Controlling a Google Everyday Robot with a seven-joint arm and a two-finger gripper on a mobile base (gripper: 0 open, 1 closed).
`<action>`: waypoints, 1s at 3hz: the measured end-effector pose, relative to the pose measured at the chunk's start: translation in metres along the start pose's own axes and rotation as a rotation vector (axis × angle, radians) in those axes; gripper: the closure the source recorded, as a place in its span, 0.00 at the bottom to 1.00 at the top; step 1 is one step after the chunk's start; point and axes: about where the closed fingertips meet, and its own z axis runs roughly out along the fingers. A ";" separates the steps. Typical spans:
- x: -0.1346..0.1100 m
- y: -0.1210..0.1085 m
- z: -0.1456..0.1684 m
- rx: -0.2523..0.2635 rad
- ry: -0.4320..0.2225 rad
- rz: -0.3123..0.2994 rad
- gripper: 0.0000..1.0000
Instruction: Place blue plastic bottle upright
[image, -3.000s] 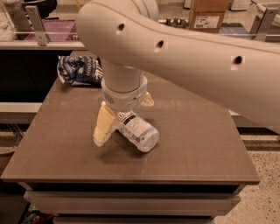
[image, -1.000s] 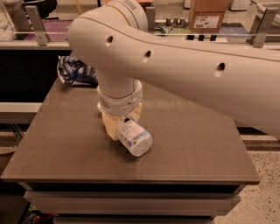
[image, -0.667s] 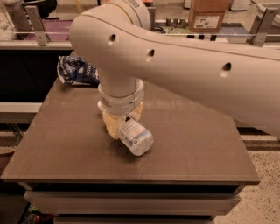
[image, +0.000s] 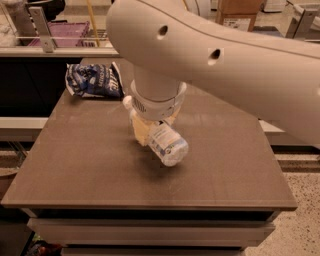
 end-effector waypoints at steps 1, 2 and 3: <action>0.000 -0.023 -0.011 0.008 -0.090 0.041 1.00; -0.004 -0.046 -0.019 0.003 -0.196 0.085 1.00; -0.009 -0.059 -0.024 -0.023 -0.332 0.126 1.00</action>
Offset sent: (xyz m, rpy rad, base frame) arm 0.0471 -0.0527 0.0434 0.2575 -0.2509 -0.0844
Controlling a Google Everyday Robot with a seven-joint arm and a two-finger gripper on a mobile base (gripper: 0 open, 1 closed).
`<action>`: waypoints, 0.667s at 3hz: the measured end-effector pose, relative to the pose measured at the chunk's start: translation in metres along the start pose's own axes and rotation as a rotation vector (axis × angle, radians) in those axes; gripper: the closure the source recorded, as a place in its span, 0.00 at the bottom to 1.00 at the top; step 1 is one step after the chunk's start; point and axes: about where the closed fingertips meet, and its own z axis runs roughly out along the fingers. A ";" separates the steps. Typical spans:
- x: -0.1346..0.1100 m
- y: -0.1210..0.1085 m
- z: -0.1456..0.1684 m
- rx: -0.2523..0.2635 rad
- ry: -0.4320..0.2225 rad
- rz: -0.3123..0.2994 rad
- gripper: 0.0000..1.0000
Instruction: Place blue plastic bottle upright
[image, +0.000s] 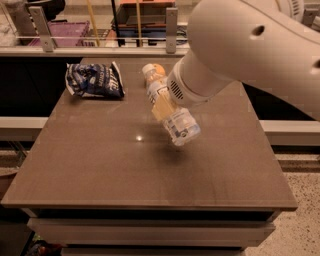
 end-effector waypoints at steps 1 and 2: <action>-0.004 -0.001 -0.003 -0.013 -0.099 0.026 1.00; -0.005 0.011 -0.017 -0.012 -0.214 0.031 1.00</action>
Offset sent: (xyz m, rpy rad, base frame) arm -0.0294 0.0145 0.0325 0.2325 -0.3084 0.0021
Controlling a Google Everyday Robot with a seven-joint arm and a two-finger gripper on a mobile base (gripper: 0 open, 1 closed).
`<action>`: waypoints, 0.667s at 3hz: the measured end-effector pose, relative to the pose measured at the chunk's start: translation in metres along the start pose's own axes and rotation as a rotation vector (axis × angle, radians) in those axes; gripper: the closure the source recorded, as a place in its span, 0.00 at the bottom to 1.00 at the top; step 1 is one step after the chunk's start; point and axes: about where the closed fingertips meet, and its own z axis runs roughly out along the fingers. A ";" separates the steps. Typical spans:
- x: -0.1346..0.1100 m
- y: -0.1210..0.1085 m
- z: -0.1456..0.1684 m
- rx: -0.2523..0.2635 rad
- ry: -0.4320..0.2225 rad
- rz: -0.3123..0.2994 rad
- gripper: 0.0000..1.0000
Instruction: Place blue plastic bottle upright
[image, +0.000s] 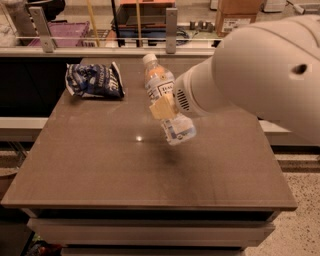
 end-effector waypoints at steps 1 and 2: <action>-0.007 0.011 -0.013 0.014 -0.098 -0.006 1.00; -0.020 0.013 -0.026 0.027 -0.196 -0.019 1.00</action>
Offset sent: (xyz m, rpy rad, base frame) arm -0.0144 0.0089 0.0478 0.1199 -0.2861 0.0095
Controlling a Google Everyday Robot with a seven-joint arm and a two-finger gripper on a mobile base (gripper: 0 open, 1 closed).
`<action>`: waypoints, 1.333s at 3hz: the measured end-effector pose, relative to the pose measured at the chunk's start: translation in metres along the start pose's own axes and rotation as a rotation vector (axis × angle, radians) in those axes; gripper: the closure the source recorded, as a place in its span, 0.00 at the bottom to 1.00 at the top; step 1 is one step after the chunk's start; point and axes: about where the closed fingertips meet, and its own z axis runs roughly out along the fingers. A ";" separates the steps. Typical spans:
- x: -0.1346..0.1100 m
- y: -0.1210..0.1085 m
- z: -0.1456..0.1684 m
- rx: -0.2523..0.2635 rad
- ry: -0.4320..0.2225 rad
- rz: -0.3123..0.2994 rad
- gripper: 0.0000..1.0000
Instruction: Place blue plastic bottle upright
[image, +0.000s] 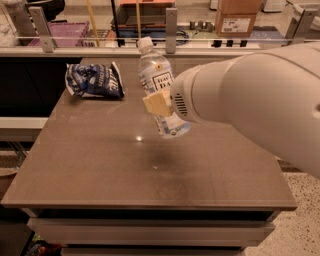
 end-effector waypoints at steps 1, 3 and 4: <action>-0.015 -0.008 0.003 0.000 -0.082 -0.006 1.00; -0.028 -0.022 0.040 -0.047 -0.190 0.002 1.00; -0.030 -0.019 0.056 -0.056 -0.246 0.015 1.00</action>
Offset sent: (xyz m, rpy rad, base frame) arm 0.0553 -0.0122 0.0059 0.1296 -0.1648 0.0682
